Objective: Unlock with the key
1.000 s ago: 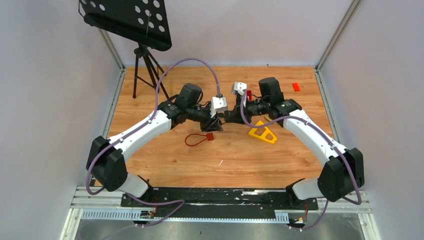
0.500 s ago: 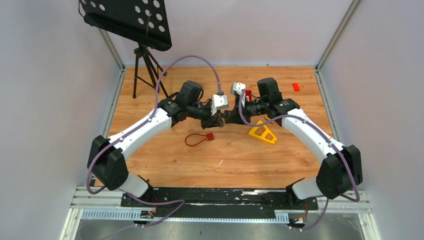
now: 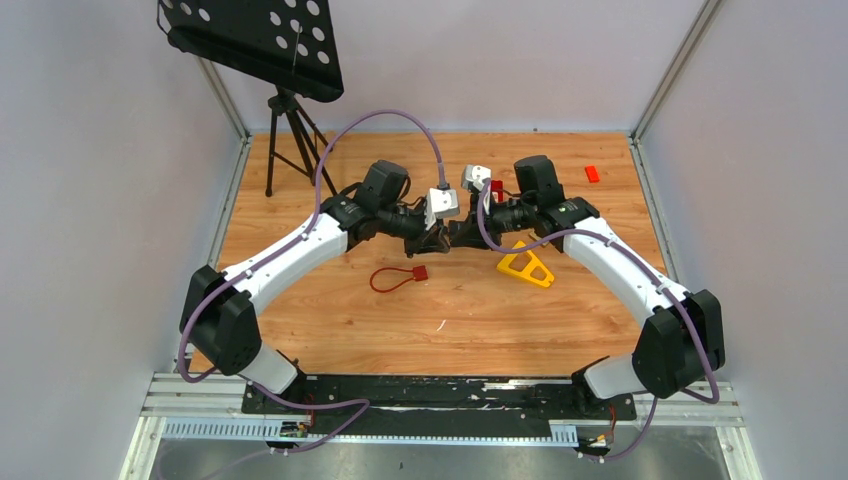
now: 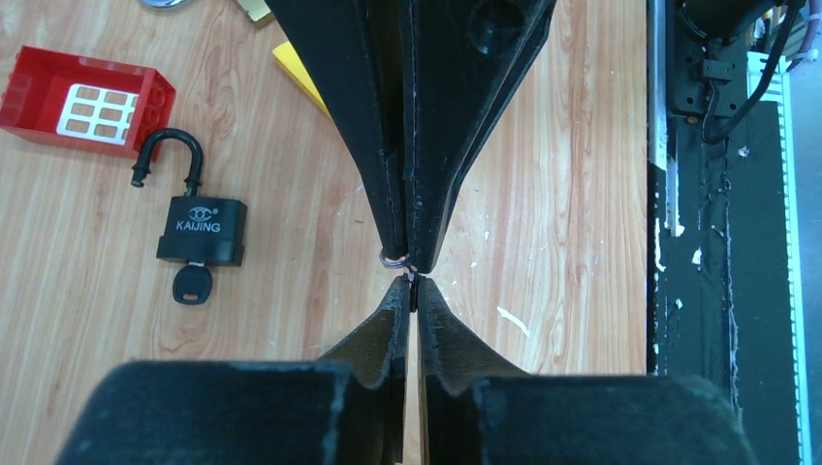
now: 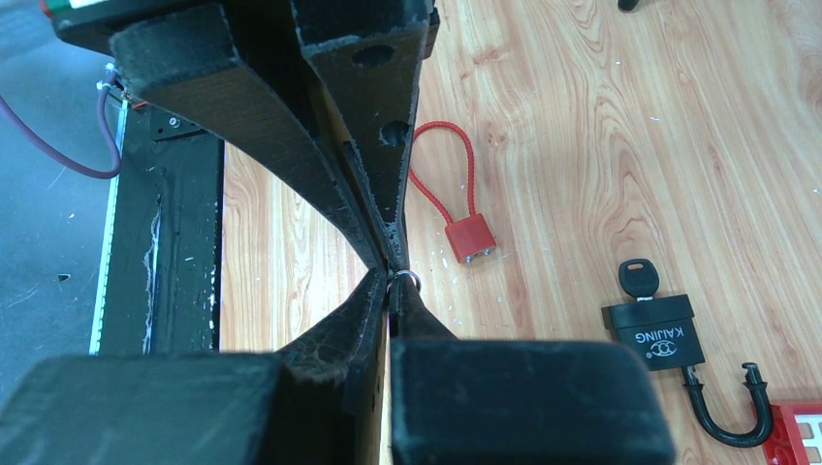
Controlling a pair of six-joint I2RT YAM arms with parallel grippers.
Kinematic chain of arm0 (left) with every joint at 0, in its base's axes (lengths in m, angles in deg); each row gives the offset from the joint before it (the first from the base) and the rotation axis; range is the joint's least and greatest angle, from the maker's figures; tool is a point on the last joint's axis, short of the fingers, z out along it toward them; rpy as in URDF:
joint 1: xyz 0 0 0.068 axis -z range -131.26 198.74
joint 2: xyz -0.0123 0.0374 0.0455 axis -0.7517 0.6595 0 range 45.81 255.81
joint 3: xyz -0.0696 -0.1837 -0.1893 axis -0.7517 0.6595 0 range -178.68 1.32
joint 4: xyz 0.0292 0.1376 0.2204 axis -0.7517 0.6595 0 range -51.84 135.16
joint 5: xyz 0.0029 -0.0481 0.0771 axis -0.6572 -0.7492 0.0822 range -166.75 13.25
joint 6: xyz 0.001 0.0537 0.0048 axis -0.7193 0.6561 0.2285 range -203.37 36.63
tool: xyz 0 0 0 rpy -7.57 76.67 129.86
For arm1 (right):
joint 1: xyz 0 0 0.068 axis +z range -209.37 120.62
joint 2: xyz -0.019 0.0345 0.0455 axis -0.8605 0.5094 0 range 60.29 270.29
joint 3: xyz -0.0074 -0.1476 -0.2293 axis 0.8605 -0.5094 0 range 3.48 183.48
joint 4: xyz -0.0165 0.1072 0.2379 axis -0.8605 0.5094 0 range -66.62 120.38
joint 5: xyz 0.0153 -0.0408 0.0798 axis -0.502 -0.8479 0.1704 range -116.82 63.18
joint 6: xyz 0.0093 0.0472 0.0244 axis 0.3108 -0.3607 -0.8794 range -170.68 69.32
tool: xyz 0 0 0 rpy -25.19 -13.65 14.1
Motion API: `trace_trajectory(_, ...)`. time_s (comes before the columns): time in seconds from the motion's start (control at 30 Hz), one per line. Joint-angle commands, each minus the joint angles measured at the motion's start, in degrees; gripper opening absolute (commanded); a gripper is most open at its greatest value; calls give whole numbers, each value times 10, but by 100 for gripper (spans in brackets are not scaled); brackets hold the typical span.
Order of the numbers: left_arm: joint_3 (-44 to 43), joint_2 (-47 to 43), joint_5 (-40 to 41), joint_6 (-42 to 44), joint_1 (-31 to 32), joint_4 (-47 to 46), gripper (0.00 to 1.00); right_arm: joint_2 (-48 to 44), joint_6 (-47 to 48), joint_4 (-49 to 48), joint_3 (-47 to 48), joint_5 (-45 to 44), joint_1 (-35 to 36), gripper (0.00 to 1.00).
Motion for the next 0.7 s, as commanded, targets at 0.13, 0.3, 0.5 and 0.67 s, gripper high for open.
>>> trace_trajectory(0.13, -20, -3, -22, 0, 0, 0, 0, 4, 2, -5, 13, 8, -2, 0)
trace_trajectory(0.3, -22, -2, -45, 0, -1, 12, 0, 16, 6, 11, 27, -6, -2, 1)
trace_trajectory(0.5, -6, 4, -76, -35, -1, -12, 0, 23, 3, 21, 37, -5, -1, 22)
trace_trajectory(0.67, 41, -23, -71, -87, -2, -99, 0, 14, 6, 19, 29, -7, -1, 36)
